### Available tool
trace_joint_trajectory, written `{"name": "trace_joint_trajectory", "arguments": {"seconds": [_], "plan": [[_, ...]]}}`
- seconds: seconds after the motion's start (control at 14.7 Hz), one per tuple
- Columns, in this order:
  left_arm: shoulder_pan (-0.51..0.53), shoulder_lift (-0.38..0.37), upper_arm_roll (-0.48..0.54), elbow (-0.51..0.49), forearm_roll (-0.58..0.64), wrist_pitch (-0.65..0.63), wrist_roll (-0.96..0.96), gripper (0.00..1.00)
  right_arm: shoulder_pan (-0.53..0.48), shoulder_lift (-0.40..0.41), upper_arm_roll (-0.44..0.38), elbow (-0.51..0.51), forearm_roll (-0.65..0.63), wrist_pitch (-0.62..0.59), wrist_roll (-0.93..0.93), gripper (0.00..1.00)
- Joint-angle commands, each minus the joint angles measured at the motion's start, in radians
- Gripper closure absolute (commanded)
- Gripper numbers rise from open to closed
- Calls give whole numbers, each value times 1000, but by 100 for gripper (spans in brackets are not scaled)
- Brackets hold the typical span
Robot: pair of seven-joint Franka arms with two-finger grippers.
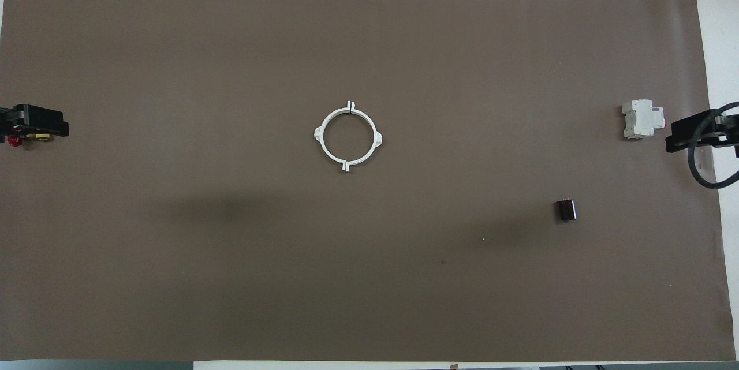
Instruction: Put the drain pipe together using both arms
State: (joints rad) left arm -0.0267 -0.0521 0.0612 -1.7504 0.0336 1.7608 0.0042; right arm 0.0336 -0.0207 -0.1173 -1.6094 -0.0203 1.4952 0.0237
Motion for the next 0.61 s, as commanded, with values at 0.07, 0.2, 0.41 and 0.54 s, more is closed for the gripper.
{"name": "trace_joint_trajectory", "arguments": {"seconds": [0.07, 0.2, 0.41, 0.54], "plan": [[21, 46, -4, 132, -17, -116, 19, 0, -11, -8, 2, -6, 19, -9, -30, 0], [22, 81, -3, 215, -38, -187, 19, 0, -11, -7, 2, -6, 19, -9, -30, 0], [36, 52, -6, 177, -52, -196, 14, 0, -11, -7, 2, -6, 19, -9, -30, 0], [36, 34, -7, 146, -52, -196, 13, 0, -11, -8, 2, -6, 19, -9, -30, 0]]}}
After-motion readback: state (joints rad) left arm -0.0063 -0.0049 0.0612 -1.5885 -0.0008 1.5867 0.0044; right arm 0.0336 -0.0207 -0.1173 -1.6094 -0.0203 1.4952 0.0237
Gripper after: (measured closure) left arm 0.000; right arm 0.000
